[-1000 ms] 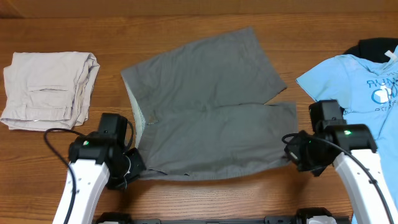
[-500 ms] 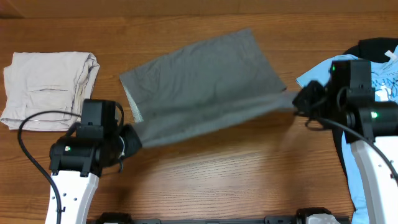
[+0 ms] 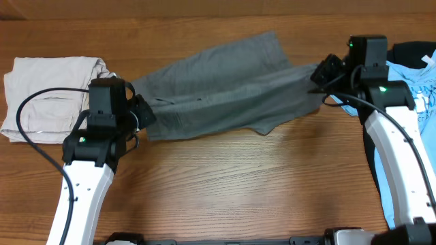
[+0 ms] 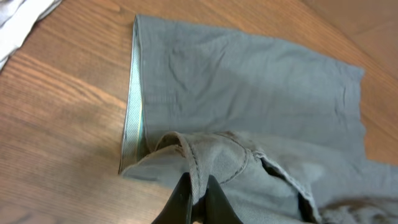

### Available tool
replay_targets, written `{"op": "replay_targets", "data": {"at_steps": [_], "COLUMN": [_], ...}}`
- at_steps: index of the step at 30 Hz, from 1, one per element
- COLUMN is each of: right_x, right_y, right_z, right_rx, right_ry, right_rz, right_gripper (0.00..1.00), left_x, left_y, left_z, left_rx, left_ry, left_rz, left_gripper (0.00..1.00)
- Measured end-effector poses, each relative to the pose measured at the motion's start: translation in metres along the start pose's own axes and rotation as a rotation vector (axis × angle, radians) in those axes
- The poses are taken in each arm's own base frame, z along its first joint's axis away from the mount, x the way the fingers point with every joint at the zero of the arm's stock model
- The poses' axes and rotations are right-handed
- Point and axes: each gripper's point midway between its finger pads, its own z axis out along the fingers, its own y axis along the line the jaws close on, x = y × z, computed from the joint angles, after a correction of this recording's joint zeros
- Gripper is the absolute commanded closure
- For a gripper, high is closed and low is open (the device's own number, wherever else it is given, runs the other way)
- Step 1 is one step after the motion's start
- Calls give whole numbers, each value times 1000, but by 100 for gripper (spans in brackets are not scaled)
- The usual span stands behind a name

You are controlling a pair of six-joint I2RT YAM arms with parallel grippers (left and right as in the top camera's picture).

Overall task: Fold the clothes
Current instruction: 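Lift the bottom hem and fold it up over the top half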

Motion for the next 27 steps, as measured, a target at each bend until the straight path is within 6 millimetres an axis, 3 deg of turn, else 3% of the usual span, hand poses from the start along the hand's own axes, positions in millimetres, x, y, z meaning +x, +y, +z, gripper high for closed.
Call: {"op": "replay_targets", "data": {"at_steps": [11,22,27], "right_x": [-21,-17,-15], "right_y": [16,28,44], "right_z": [53,140,163], "right_rx": [-70,-118,-161], "right_ry": [-57,-80,-129], "right_rz": [-28,-122,-211], "right_gripper": [96,96,96], "left_x": [-4,-12,-15], "left_y": [15,31,40], "left_z": [59,113,130], "left_rx": [-111,-202,-247], "left_ry": [25,-10,-32], "left_rz": [-2,0,3], "left_gripper": [96,96,95]}}
